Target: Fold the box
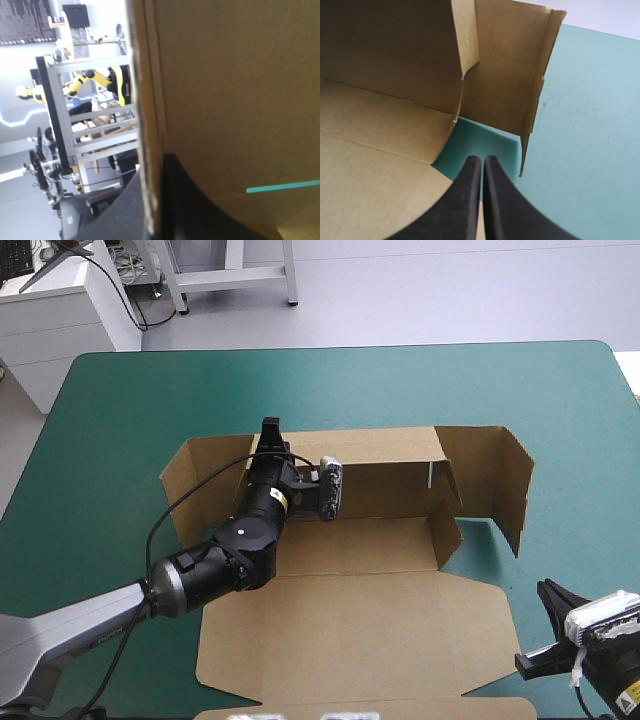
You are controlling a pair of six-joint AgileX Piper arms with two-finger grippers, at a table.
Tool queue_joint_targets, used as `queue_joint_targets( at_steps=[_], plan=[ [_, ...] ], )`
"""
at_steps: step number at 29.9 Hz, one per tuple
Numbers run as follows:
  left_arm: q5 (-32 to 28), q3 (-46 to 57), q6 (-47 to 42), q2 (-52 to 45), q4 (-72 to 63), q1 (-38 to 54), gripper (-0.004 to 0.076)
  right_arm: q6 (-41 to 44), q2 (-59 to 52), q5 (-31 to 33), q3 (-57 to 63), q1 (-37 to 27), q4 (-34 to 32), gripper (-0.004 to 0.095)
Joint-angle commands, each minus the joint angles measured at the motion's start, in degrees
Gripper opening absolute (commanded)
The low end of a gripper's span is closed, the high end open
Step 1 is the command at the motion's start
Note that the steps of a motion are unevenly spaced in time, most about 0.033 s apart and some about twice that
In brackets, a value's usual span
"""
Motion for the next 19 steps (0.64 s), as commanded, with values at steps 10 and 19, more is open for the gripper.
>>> queue_joint_targets(
  at_steps=[10, 19],
  plan=[
    [6.15, 5.51, -14.14, -2.47, 14.83, -2.61, -0.0008, -3.43, 0.66, -3.0, -1.55, -0.33, -0.67, 0.0135],
    [6.91, 5.5, -16.88, -2.47, 13.84, -6.77, -0.0008, -1.46, 0.66, -3.11, -1.55, -0.33, -0.54, 0.0705]
  ],
)
